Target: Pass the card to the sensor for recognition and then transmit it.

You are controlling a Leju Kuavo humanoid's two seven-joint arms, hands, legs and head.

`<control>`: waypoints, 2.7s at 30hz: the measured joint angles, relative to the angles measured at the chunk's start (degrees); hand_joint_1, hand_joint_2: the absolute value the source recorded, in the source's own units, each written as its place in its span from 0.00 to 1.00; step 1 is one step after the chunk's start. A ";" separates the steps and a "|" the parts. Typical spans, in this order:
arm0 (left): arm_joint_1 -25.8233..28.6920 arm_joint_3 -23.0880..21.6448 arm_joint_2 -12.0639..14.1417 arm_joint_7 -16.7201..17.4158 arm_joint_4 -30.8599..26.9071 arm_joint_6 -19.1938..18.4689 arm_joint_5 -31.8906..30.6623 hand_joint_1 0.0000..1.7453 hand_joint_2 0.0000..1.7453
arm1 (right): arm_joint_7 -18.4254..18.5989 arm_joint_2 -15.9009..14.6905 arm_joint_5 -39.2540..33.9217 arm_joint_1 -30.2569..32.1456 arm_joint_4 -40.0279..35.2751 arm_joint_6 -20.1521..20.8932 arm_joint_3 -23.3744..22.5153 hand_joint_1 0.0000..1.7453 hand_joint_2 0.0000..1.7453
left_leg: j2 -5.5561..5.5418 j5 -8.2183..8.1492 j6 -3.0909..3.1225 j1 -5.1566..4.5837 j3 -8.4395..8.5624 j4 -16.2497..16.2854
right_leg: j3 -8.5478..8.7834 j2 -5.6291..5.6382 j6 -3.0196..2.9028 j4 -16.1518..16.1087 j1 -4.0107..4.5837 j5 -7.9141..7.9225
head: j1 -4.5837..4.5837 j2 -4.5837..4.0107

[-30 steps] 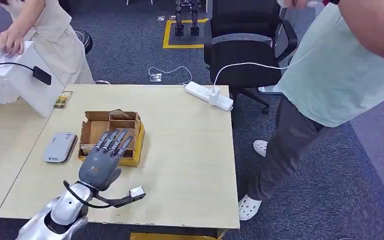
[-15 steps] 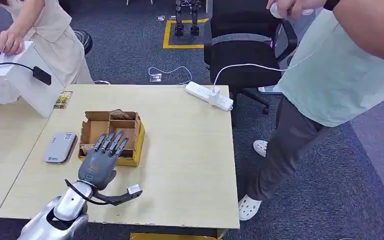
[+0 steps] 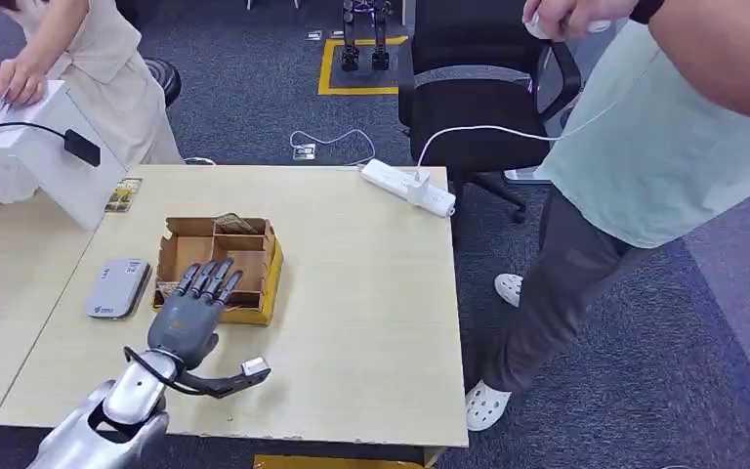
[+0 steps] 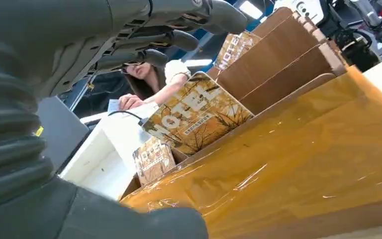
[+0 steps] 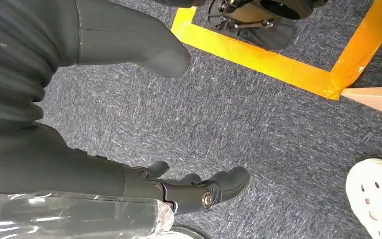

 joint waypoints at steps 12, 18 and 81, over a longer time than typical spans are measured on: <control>-0.36 0.35 0.00 0.07 0.72 -0.17 -0.17 0.34 1.00 | 0.00 0.00 0.00 0.00 0.00 0.02 0.00 0.00 1.00 | 0.00 0.00 0.00 0.00 0.00 0.00 | 0.01 0.00 0.00 0.00 0.00 0.00 | 0.00 0.00; -0.23 0.35 -0.02 0.07 0.74 -0.20 -0.28 0.58 1.00 | 0.00 0.00 0.09 0.01 0.00 0.04 0.00 0.00 1.00 | 0.00 0.00 0.00 0.00 0.00 0.00 | 0.01 0.00 0.00 0.00 0.00 0.00 | 0.00 0.00; -35.36 20.04 3.63 3.39 26.25 16.98 -1.44 0.00 1.00 | 1.73 0.85 2.38 -0.87 -0.17 -0.09 0.04 0.00 1.00 | 0.04 0.19 -0.17 0.05 0.01 0.04 | -0.06 0.07 -0.15 0.13 0.04 0.14 | 0.02 0.00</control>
